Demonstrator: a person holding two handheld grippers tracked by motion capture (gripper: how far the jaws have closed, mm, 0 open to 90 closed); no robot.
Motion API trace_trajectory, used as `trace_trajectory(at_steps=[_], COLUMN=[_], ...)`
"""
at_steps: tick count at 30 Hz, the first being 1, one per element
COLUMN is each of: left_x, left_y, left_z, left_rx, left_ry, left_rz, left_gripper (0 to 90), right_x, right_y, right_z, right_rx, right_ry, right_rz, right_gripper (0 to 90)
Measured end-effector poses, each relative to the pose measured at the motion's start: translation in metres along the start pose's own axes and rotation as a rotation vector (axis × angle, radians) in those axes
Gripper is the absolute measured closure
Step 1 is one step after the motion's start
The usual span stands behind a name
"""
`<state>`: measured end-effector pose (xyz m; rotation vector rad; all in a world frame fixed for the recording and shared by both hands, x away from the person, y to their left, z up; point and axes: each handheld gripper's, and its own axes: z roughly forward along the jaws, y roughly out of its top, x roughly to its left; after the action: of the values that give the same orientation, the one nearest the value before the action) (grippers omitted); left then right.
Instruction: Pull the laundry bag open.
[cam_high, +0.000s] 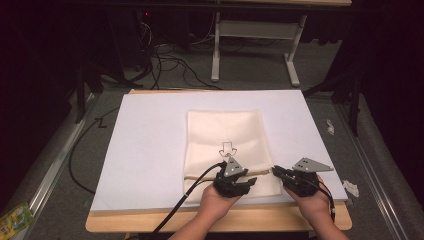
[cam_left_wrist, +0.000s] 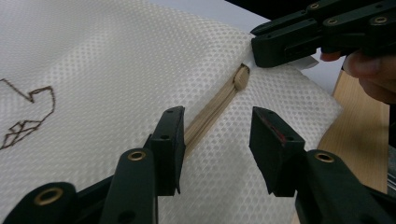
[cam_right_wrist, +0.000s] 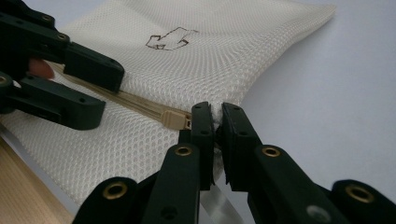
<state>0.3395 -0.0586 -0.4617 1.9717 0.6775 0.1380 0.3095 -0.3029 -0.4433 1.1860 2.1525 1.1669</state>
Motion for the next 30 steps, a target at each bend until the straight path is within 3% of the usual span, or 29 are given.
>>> trace_trajectory(at_steps=[2, 5, 8, 14, 19, 30], left_x=[-0.004, -0.006, -0.007, -0.011, -0.014, -0.017], left_y=[0.002, 0.003, 0.003, 0.005, 0.007, 0.010], left_z=[0.006, 0.011, 0.018, 0.026, 0.030, 0.033], left_rx=[0.007, 0.013, 0.001, -0.027, -0.026, -0.022], left_ry=[-0.011, -0.008, -0.012, -0.026, -0.036, -0.016], left_rz=[0.010, 0.008, -0.028, -0.049, -0.045, -0.015], left_gripper=[62.5, 63.5, 66.2, 71.0, 74.9, 86.6], right_x=[0.000, 0.001, 0.001, 0.003, 0.003, 0.005], right_y=[0.001, 0.001, 0.001, 0.002, 0.002, 0.003], right_z=[-0.001, -0.002, -0.002, -0.002, -0.002, -0.003], right_rx=[-0.012, -0.014, -0.017, -0.020, -0.021, -0.028], right_ry=[0.004, 0.007, 0.012, 0.017, 0.018, 0.023], right_rz=[-0.001, 0.001, 0.007, 0.005, 0.001, -0.009], right_gripper=[85.2, 85.3, 85.3, 85.4, 85.5, 85.5])
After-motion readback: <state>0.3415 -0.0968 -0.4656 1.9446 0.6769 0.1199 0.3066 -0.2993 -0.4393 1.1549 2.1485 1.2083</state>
